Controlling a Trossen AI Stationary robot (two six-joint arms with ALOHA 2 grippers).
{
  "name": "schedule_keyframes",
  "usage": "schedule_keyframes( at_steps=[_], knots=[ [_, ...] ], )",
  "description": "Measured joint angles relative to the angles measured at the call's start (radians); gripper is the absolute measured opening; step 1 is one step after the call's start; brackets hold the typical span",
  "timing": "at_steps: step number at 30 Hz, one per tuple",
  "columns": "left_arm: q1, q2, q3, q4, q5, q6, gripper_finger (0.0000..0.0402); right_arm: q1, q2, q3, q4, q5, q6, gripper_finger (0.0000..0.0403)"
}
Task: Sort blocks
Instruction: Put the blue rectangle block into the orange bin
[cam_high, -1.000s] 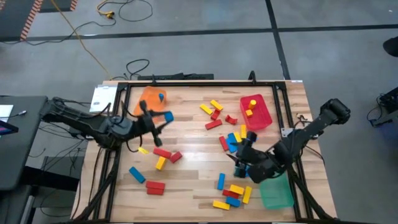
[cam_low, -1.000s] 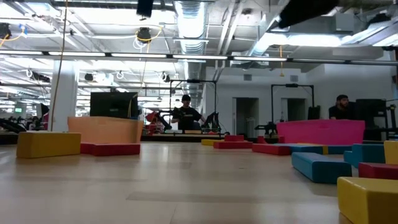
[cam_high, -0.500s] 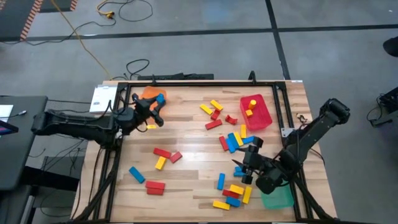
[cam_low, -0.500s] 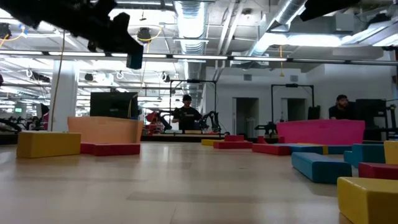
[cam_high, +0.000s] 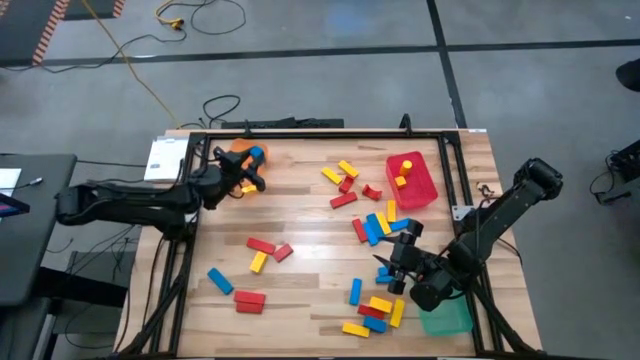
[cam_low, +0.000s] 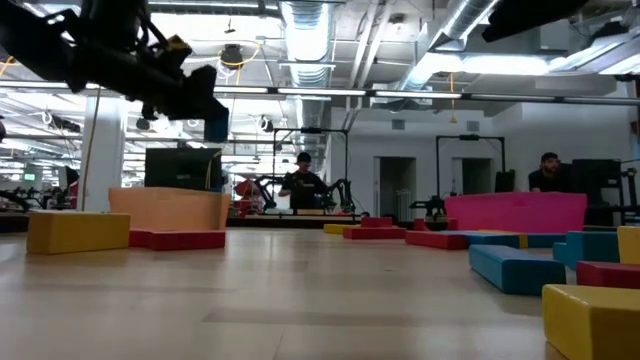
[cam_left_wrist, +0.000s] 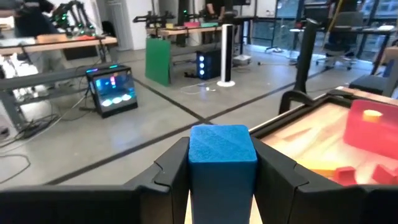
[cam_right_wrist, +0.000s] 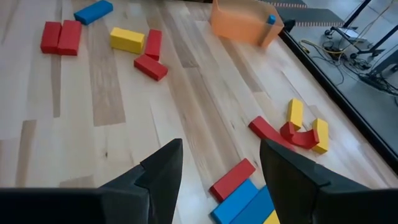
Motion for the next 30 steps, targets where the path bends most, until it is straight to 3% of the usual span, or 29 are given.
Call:
schedule_keyframes(
  at_steps=[13, 25, 30],
  knots=[
    [0.156, 0.188, -0.001, 0.007, 0.005, -0.089, 0.0127, 0.002, 0.000, -0.057, 0.071, -0.005, 0.021, 0.0230],
    [0.307, 0.207, -0.005, -0.020, 0.006, -0.112, 0.0127, 0.021, 0.000, -0.057, 0.077, -0.011, 0.021, 0.0230],
    [0.352, 0.207, -0.093, 0.040, 0.011, -0.148, 0.0127, 0.028, 0.000, -0.057, 0.082, -0.011, 0.020, 0.0230]
  ],
)
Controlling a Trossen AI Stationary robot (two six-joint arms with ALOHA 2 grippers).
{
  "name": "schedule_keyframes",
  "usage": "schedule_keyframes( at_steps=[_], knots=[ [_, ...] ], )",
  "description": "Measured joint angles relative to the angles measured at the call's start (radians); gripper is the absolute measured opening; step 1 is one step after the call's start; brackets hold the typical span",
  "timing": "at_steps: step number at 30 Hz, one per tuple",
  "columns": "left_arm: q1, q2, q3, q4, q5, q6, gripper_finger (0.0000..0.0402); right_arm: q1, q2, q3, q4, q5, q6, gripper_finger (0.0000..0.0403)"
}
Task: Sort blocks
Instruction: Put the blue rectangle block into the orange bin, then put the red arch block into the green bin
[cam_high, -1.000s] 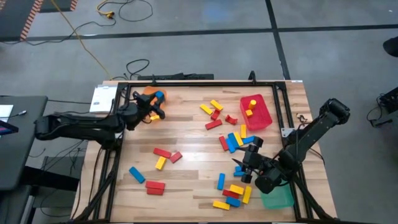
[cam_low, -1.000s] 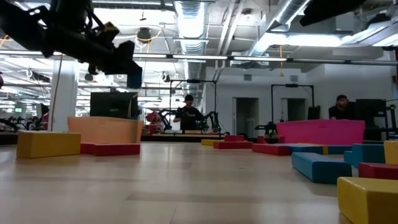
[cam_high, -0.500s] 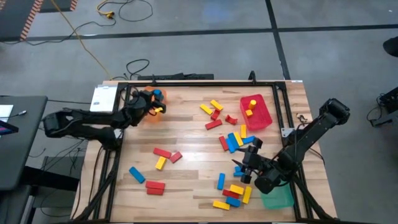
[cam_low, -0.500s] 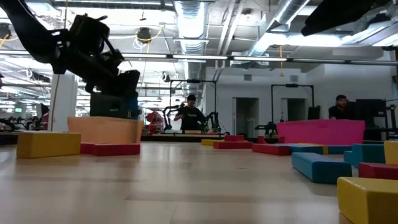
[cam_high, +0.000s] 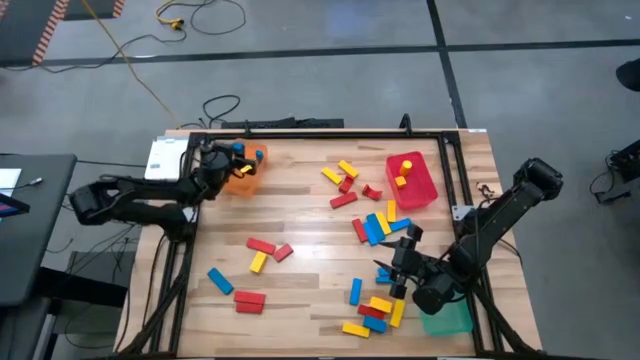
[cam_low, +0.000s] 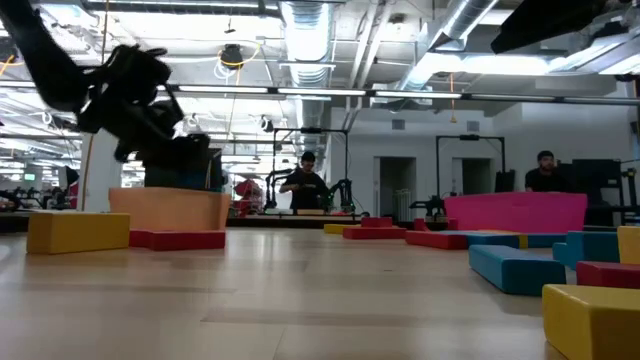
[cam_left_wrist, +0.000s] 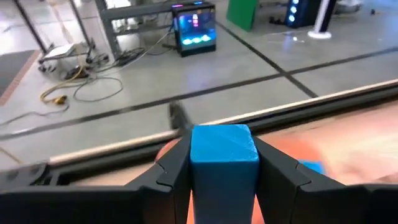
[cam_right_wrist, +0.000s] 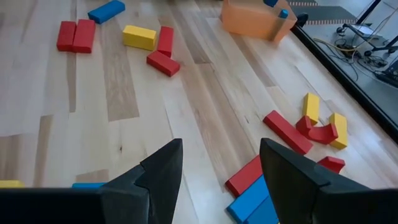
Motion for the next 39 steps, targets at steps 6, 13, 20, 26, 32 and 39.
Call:
schedule_keyframes(
  at_steps=[6, 13, 20, 26, 32, 39],
  knots=[
    [0.034, 0.000, -0.115, 0.205, 0.075, -0.034, 0.0131, -0.001, 0.000, 0.000, 0.001, 0.000, -0.001, 0.0230],
    [0.036, 0.000, -0.120, 0.199, 0.130, 0.015, 0.0137, -0.018, 0.000, 0.000, 0.001, 0.001, -0.011, 0.0230],
    [0.036, 0.000, -0.119, 0.162, 0.187, 0.057, 0.0139, -0.030, 0.000, 0.000, 0.002, 0.003, -0.019, 0.0230],
    [0.036, 0.000, -0.119, 0.094, 0.212, 0.026, 0.0143, -0.030, 0.000, 0.000, 0.002, 0.003, -0.022, 0.0230],
    [0.028, 0.000, -0.119, 0.093, 0.251, 0.010, 0.0168, -0.027, 0.000, 0.000, 0.005, 0.003, -0.022, 0.0230],
    [0.016, 0.000, -0.119, 0.095, 0.251, -0.001, 0.0208, -0.027, 0.000, 0.000, 0.010, -0.001, -0.021, 0.0230]
  ],
)
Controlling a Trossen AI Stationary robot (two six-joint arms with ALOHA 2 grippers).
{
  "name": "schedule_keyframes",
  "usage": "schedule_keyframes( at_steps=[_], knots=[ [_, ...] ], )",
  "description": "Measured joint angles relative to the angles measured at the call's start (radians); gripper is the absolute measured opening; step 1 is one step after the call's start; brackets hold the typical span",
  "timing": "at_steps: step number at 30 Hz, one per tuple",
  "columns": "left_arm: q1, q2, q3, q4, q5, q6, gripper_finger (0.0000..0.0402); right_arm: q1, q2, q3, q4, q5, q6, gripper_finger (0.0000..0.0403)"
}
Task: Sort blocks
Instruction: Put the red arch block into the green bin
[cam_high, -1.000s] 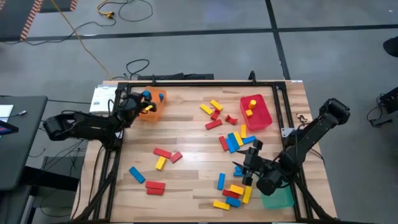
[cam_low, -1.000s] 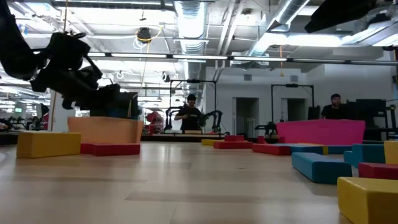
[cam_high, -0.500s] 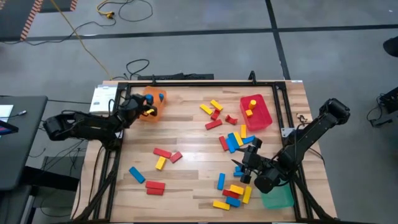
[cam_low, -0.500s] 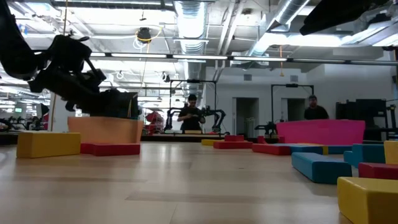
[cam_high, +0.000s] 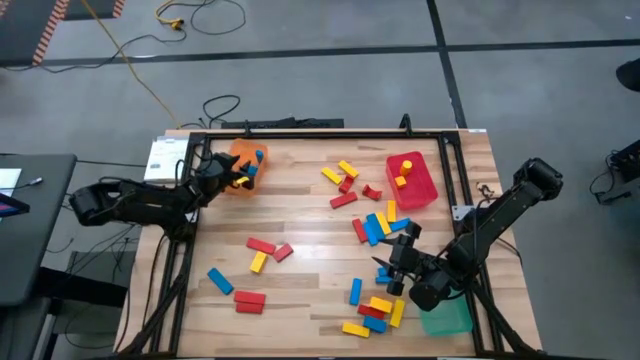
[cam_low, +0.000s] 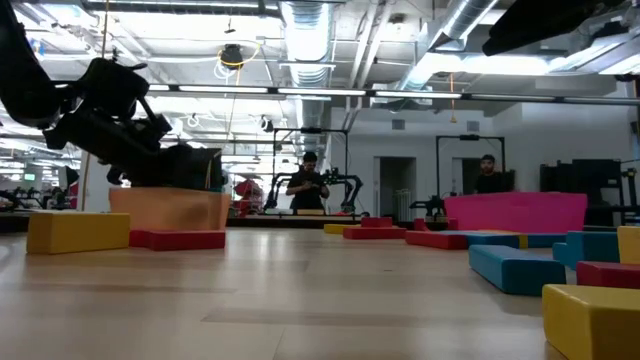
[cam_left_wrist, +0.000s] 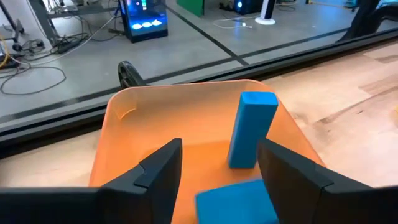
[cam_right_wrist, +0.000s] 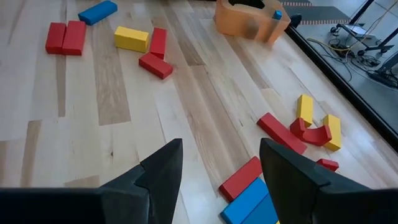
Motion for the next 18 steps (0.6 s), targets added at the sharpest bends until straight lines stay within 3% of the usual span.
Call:
schedule_keyframes(
  at_steps=[6, 13, 18],
  knots=[
    [-0.027, -0.036, 0.000, 0.001, -0.001, -0.015, 0.0219, 0.003, 0.000, 0.000, 0.000, -0.008, -0.001, 0.0230],
    [-0.106, -0.169, 0.000, -0.001, -0.001, -0.031, 0.0220, 0.042, 0.000, 0.000, 0.000, -0.012, -0.014, 0.0230],
    [-0.192, -0.292, 0.000, 0.002, -0.002, -0.042, 0.0220, 0.055, 0.000, 0.000, 0.008, -0.099, -0.017, 0.0230]
  ],
)
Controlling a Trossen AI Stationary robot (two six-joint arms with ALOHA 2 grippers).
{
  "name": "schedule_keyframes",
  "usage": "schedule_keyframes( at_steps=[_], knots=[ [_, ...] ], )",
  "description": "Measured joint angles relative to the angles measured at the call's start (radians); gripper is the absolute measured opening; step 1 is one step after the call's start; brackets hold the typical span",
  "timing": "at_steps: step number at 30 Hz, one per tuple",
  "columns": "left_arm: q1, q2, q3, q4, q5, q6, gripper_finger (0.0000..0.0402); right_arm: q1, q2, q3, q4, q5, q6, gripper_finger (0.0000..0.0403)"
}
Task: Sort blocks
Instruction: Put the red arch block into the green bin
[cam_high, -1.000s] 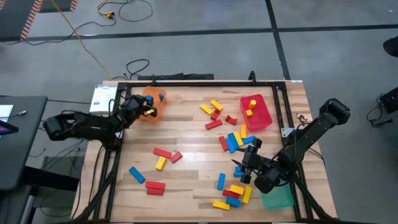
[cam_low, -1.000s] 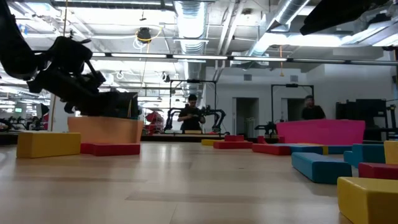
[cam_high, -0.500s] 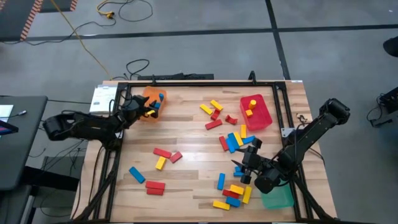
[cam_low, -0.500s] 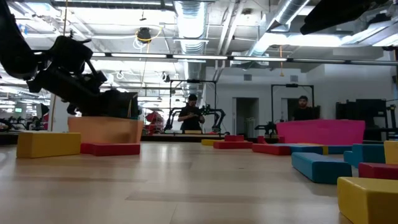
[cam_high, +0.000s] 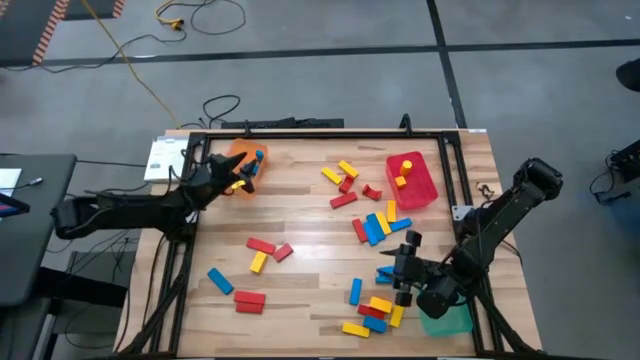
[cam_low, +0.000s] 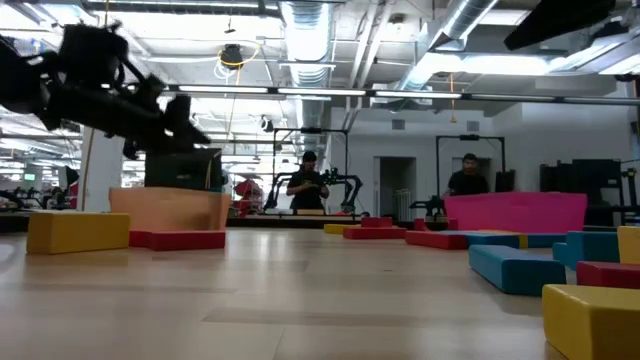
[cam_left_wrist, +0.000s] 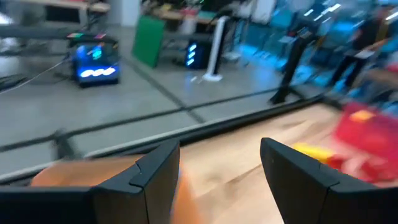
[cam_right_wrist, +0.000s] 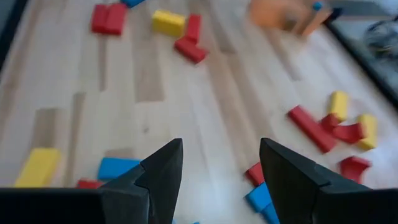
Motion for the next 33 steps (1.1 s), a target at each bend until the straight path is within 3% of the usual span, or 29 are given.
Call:
schedule_keyframes(
  at_steps=[7, 13, 18, 27, 33],
  knots=[
    [-0.183, -0.132, 0.005, -0.002, -0.001, 0.011, 0.0220, -0.036, 0.028, 0.001, 0.013, -0.115, 0.016, 0.0230],
    [-0.396, -0.136, 0.032, -0.002, 0.004, 0.088, 0.0220, -0.153, 0.098, 0.001, 0.016, -0.124, -0.016, 0.0230],
    [-0.562, -0.088, 0.066, -0.002, 0.005, 0.129, 0.0220, -0.292, 0.128, 0.001, 0.015, -0.140, -0.150, 0.0230],
    [-0.791, 0.074, 0.109, -0.002, 0.006, 0.160, 0.0220, -0.564, 0.128, 0.001, 0.091, -0.353, -0.458, 0.0230],
    [-0.886, 0.211, 0.136, -0.001, -0.006, 0.121, 0.0220, -0.736, 0.128, 0.001, 0.008, -0.394, -0.498, 0.0230]
  ],
)
